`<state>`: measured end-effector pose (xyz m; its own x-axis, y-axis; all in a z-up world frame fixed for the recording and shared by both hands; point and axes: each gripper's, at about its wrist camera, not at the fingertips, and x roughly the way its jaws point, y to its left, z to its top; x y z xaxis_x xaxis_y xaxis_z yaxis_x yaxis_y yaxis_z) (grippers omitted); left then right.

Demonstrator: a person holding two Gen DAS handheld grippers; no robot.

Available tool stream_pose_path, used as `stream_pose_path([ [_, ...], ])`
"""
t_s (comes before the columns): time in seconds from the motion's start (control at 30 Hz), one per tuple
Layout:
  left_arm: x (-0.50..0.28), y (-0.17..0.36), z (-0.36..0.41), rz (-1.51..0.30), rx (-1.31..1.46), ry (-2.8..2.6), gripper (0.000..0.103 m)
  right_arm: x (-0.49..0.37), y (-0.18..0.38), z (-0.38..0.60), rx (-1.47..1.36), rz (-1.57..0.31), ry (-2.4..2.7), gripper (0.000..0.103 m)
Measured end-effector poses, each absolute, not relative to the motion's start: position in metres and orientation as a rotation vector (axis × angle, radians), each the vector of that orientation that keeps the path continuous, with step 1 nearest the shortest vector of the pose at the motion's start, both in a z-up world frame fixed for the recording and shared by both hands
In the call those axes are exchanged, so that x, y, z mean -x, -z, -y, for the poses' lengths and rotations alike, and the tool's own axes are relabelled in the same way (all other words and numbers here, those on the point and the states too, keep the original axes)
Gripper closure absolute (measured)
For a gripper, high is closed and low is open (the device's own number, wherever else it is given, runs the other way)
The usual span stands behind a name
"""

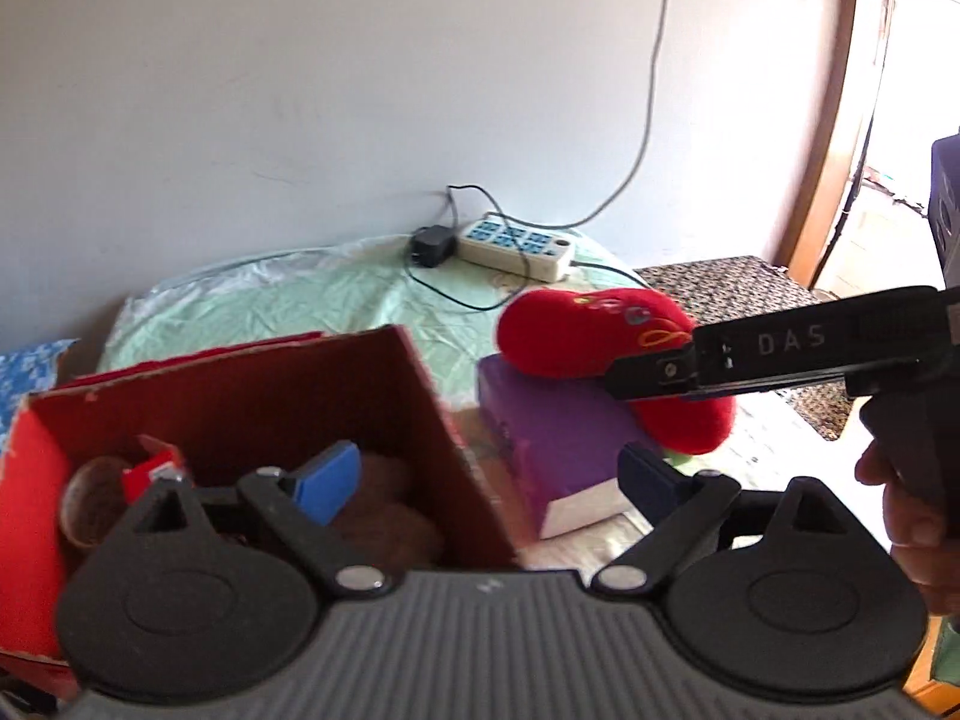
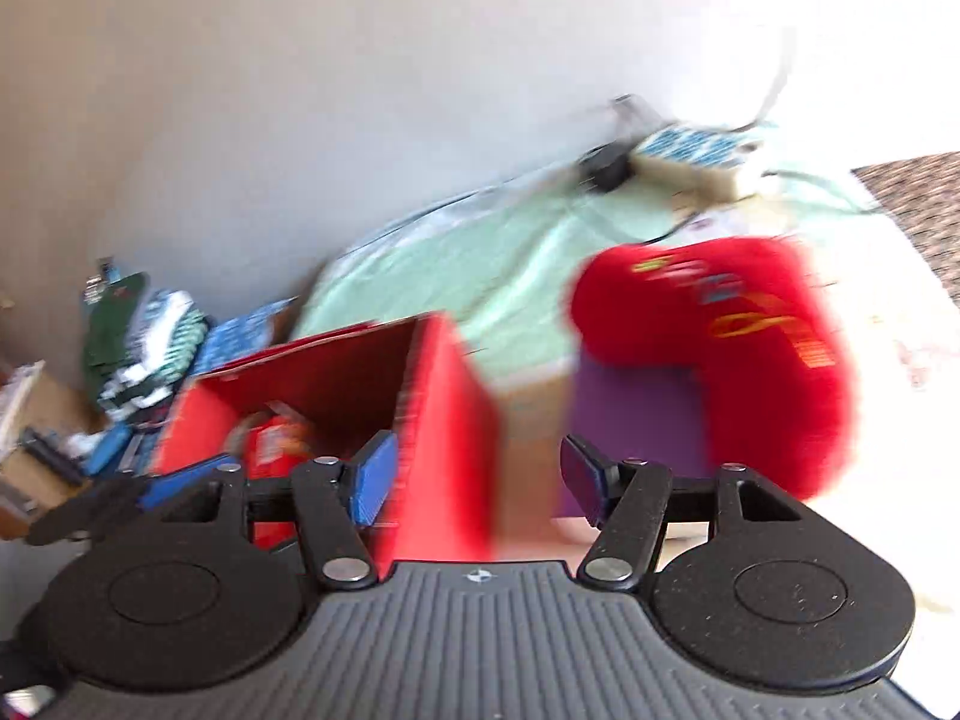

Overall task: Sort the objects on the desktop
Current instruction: 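Move the right gripper to the red U-shaped pillow and grasp it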

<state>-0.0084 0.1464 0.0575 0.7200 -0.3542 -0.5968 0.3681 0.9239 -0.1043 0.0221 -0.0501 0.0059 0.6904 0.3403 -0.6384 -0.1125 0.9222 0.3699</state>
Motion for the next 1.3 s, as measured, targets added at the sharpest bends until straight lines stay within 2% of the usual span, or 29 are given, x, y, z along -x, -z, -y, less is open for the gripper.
stream_pose_path([
  [0.33, -0.048, 0.004, -0.038, -0.723, -0.013, 0.470, 0.013, -0.032, 0.017, 0.150, -0.312, -0.758, -0.093, 0.039],
  [0.67, -0.072, 0.008, 0.002, -0.802, 0.098, 0.403, 0.013, -0.066, 0.048, 0.240, -0.565, -0.847, -0.069, 0.039],
  [1.03, -0.097, 0.032, 0.049, -0.863, 0.068, 0.352, 0.012, -0.136, 0.064, 0.221, -0.575, -0.915, -0.385, 0.039],
  [1.13, -0.100, 0.034, 0.052, -0.865, 0.082, 0.354, 0.015, -0.152, 0.075, 0.211, -0.587, -0.956, -0.440, 0.034],
  [1.3, -0.100, 0.034, 0.054, -0.880, 0.097, 0.370, 0.022, -0.161, 0.091, 0.199, -0.632, -1.037, -0.534, 0.032],
])
